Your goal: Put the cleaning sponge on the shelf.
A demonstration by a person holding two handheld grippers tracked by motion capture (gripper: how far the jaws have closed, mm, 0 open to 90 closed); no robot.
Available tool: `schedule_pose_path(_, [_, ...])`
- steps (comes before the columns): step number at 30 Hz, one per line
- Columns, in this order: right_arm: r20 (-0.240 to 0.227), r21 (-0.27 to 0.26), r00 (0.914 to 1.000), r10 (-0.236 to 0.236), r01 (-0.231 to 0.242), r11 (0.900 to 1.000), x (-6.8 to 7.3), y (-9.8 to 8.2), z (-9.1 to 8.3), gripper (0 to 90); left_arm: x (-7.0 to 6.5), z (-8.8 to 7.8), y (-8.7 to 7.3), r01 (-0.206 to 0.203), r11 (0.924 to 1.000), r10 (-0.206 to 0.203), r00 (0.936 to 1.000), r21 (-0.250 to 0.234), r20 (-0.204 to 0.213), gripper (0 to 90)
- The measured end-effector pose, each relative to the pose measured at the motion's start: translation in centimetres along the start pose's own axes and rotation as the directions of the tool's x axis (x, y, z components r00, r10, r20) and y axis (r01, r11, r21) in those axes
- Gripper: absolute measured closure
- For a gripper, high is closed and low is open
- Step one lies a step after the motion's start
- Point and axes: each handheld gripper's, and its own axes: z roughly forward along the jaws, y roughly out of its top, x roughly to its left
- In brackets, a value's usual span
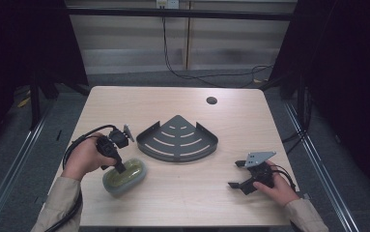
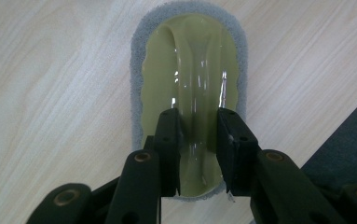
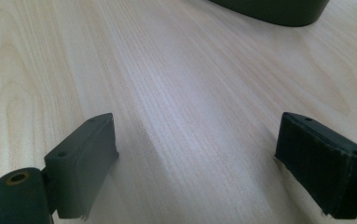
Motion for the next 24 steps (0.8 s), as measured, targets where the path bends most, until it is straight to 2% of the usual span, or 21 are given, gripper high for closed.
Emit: schedule_pose_path(24, [0.000, 0.000, 1.0000, -0.001, 0.001, 1.000, 0.0, 0.0, 0.0, 11.8, 0.1, -4.2, 1.5, 0.058, 0.9960, -0.059, 0.9982, -0.068, -0.007, 70.9])
